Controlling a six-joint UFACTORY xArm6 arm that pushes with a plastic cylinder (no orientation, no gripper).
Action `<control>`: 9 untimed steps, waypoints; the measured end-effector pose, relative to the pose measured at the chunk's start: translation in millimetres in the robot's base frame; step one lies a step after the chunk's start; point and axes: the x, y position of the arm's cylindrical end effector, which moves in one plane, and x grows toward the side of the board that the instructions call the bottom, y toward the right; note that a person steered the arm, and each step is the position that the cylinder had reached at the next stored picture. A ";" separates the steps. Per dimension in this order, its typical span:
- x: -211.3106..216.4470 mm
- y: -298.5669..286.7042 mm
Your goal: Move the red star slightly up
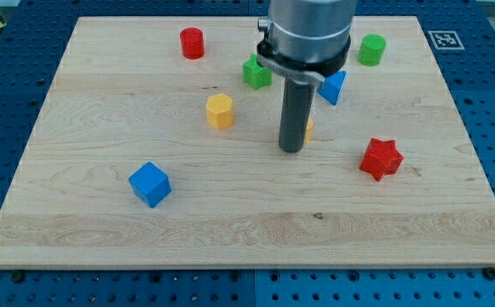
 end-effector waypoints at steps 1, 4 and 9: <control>-10.1 1.5; 27.1 21.0; 70.7 140.4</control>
